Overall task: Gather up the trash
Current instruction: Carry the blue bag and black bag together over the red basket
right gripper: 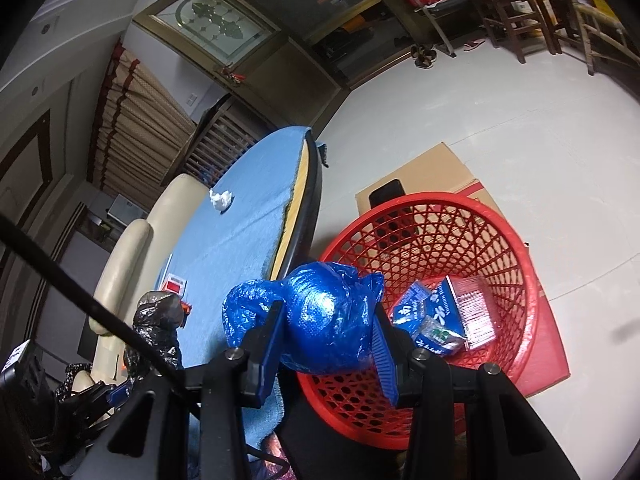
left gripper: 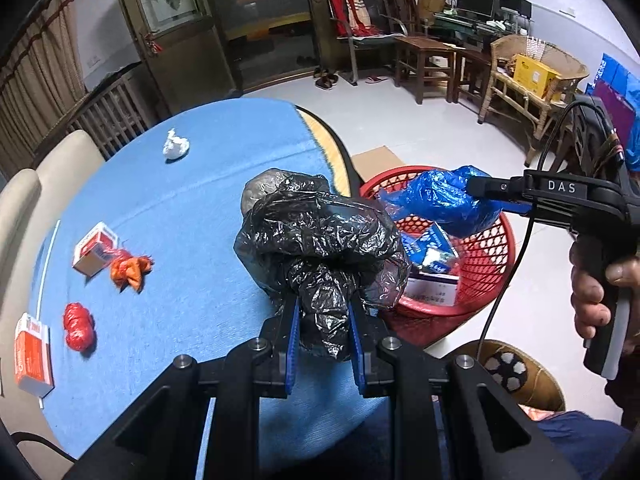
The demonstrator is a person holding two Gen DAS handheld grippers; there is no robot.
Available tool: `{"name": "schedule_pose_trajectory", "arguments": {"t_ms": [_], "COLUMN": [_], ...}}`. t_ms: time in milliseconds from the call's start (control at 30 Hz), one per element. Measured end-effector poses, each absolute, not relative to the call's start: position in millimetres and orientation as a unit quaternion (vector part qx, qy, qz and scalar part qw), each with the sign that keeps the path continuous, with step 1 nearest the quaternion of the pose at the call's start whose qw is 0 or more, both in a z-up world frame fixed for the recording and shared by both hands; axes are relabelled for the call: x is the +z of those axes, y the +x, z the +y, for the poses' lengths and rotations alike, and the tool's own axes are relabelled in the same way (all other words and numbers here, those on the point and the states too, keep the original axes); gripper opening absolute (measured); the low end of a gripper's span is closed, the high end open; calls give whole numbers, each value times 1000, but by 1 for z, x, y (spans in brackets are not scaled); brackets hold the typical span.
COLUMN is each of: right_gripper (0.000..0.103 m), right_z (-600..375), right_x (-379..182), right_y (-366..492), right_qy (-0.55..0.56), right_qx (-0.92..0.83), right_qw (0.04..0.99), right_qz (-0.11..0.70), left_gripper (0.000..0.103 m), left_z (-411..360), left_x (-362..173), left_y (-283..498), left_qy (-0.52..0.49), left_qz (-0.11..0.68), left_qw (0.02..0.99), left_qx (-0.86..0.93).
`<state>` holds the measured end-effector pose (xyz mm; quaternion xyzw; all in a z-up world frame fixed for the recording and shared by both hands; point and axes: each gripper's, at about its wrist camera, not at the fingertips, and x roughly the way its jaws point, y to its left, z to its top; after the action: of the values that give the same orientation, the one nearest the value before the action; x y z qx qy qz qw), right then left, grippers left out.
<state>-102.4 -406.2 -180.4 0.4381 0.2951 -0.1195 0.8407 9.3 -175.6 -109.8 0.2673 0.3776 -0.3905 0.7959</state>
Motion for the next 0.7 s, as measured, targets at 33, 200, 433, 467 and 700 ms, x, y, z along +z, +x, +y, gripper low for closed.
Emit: {"name": "schedule_pose_trajectory", "arguments": {"t_ms": [33,200,433,467,700], "right_gripper": [44,44,45,45,46], "right_z": [-408,-419,-434,-437,-446], "right_x": [-180,-175,-166,-166,-170], "right_y": [-104,-114,-132,-134,-142], "right_qy": [438,441,446,448,456], "right_qx": [-122,-135,-156,-159,-174], "right_qw": [841,841,840,839,832], "right_qz": [294,284,265,264,264], "left_gripper": [23,23,23,23,23], "left_z": [-178,-194,-213,-215,-228], "left_x": [-109,-106,-108,-109,-118], "left_y": [10,11,10,9,8], "left_qy": [265,256,244,245,249], "left_qz": [381,396,421,422,430], "left_qw": [793,778,751,750,740], "left_qx": [-394,-416,-446,-448,-452]}}
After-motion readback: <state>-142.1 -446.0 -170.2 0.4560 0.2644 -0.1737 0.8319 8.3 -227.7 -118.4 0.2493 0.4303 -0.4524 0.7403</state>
